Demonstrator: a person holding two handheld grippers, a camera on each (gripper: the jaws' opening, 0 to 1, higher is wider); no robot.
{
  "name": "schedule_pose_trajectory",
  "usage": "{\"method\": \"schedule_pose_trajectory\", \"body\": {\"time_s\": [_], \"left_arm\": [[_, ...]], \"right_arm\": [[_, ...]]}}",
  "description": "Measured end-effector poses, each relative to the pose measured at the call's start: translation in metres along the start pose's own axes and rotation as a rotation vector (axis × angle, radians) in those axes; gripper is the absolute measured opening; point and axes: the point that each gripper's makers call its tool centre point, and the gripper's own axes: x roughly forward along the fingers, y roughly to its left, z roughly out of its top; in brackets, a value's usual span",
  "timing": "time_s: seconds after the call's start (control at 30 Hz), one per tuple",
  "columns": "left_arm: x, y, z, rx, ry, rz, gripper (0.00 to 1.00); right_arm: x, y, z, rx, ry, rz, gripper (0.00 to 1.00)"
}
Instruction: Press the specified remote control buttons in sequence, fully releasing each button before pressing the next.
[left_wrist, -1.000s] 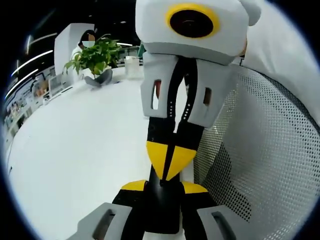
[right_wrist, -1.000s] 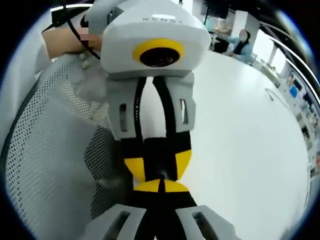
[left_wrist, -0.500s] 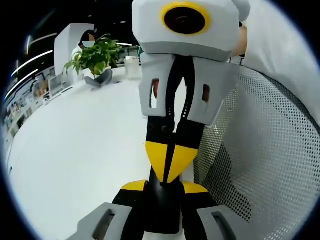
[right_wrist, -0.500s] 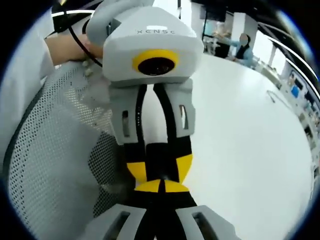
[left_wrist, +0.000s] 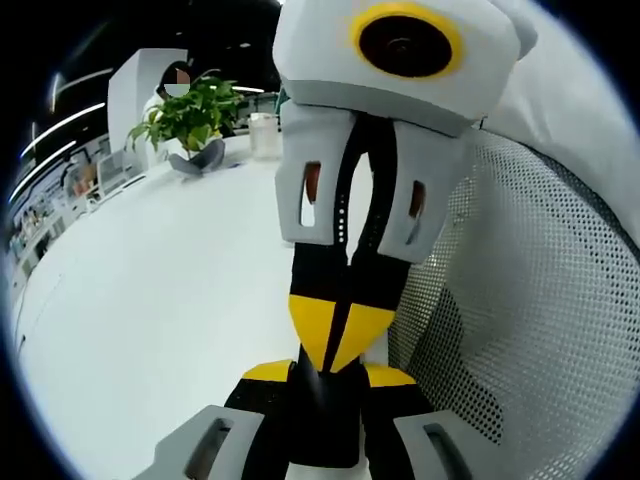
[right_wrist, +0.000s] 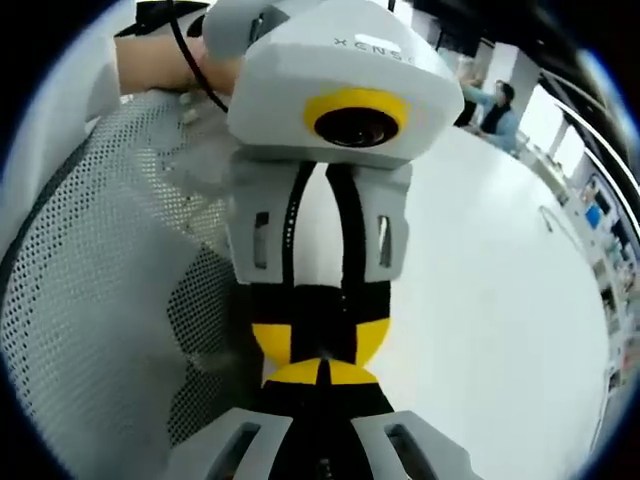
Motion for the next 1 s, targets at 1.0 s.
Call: {"method": "schedule_pose_trajectory", "body": {"time_s": [1.0], "left_arm": [[0.0007,0.0007,-0.0016,0.006,0.044,0.037,0.25]], "right_arm": [[0.0003,-0.0002,0.0025,0.142,-0.13,0.012,0.0]]}}
